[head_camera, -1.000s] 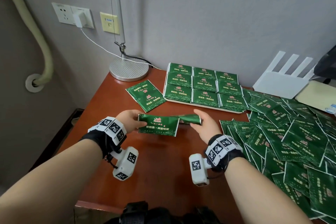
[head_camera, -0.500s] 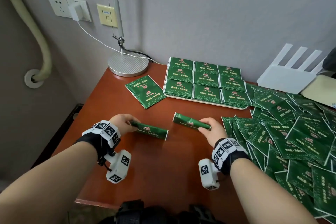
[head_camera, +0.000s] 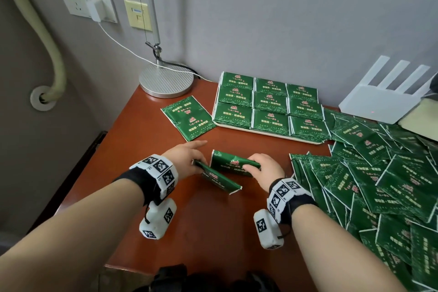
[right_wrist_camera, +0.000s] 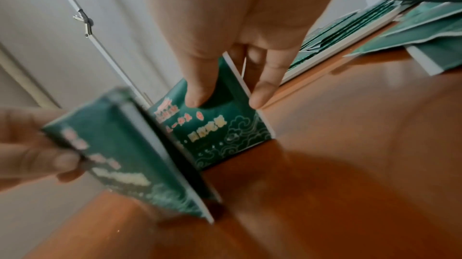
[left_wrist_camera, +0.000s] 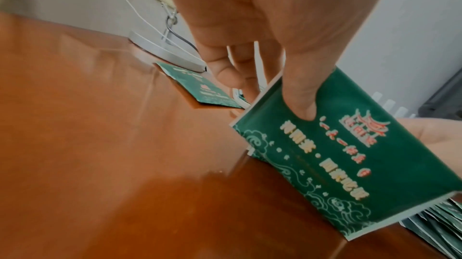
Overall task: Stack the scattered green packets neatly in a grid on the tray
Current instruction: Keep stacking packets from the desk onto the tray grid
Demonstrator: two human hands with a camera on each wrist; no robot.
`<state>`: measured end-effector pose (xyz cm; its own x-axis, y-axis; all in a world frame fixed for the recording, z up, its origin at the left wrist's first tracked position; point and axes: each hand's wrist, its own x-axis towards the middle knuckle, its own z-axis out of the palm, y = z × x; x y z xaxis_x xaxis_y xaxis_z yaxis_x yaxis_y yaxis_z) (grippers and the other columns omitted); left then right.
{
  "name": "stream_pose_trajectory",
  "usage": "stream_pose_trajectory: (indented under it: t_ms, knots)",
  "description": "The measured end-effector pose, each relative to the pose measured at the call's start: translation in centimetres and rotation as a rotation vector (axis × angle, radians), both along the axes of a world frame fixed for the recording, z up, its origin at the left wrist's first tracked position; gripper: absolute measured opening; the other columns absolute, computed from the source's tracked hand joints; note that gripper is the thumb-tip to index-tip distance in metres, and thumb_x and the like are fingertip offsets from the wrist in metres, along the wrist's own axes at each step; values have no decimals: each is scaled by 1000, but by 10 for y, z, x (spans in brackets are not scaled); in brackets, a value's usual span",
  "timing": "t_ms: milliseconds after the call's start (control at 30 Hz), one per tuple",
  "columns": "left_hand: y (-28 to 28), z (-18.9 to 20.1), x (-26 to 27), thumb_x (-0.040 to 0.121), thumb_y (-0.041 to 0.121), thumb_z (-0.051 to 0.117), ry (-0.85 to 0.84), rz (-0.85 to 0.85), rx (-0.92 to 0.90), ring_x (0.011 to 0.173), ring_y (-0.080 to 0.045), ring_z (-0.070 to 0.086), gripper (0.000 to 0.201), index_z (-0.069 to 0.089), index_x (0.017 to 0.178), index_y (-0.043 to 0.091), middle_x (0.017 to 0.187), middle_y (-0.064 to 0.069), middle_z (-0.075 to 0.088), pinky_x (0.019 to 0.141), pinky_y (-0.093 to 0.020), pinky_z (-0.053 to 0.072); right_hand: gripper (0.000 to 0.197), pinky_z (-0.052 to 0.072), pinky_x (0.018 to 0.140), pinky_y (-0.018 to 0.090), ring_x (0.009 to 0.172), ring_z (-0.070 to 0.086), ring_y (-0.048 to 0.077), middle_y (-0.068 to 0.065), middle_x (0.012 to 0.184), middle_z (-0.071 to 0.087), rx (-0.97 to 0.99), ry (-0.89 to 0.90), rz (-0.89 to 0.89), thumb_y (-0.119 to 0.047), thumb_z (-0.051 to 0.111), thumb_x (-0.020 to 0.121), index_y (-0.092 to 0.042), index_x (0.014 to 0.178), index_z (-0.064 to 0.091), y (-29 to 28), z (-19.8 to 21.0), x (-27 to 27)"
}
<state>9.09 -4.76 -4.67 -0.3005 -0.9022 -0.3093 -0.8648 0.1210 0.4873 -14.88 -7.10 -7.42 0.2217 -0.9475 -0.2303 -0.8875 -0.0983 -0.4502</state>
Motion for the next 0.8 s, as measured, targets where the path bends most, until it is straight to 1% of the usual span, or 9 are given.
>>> stream_pose_trajectory:
  t_ms: [67, 167, 267, 333, 367, 433, 567, 700, 800]
  knots:
    - [-7, 3, -12, 87, 23, 60, -32, -71, -16, 131, -8, 35, 24, 65, 111, 24, 147, 13, 31, 107, -22, 28, 25, 30, 69, 23, 87, 45, 12, -4, 99, 48, -2, 12, 29, -34, 49, 93, -16, 107, 60, 0, 1, 3]
    - [-15, 4, -23, 88, 29, 58, -107, -78, 2, 117, -14, 48, 30, 61, 118, 26, 129, 7, 53, 98, -26, 38, 24, 29, 69, 23, 89, 47, 14, -7, 94, 44, -8, 13, 56, -33, 48, 94, -19, 108, 61, -1, 2, 3]
    - [-18, 5, -21, 88, 33, 58, -102, 1, 56, 102, -13, 56, 26, 63, 113, 31, 111, 9, 63, 90, -28, 46, 25, 31, 69, 23, 88, 48, 14, -6, 94, 47, 12, -9, 40, -33, 46, 94, -19, 108, 62, -2, 2, -3]
    - [-19, 4, -18, 87, 34, 60, -70, 67, 90, 97, -11, 58, 23, 65, 109, 32, 102, 10, 66, 89, -29, 48, 25, 31, 69, 23, 93, 50, 16, -4, 98, 50, 21, 1, 16, -32, 45, 95, -20, 108, 62, -1, 1, -7]
    - [-20, 3, -16, 86, 34, 61, -55, 97, 99, 96, -11, 59, 22, 65, 108, 32, 100, 9, 67, 89, -30, 48, 24, 31, 68, 23, 91, 50, 15, -4, 100, 51, 20, 6, 4, -32, 45, 95, -20, 109, 61, -2, 0, -8]
    - [-22, 2, -16, 86, 33, 61, -37, 122, 115, 96, -11, 59, 22, 65, 108, 31, 100, 8, 67, 90, -31, 49, 23, 32, 69, 23, 88, 48, 14, -4, 102, 50, 31, -21, -22, -27, 48, 94, -19, 111, 60, -3, -2, -7]
    - [-25, -2, -17, 86, 32, 61, 13, 139, 155, 99, -13, 58, 24, 64, 109, 29, 103, 7, 65, 92, -32, 47, 34, 42, 85, 24, 105, 54, 16, -5, 113, 57, 121, -208, -129, -15, 58, 87, -20, 120, 53, -5, -9, -4]
    - [-23, -11, -11, 88, 21, 59, 38, 198, 181, 102, -16, 58, 24, 61, 111, 26, 107, 2, 63, 93, -34, 47, 35, 46, 93, 35, 107, 58, 20, 2, 113, 63, 197, -302, -239, -13, 63, 85, -15, 118, 53, -9, -20, -8]
    - [-24, -14, -3, 88, 11, 58, 50, 264, 191, 103, -18, 58, 30, 58, 116, 19, 111, -1, 63, 91, -27, 46, 32, 48, 93, 42, 106, 59, 23, 6, 113, 64, 215, -348, -288, -11, 61, 87, -11, 118, 55, -13, -22, -15]
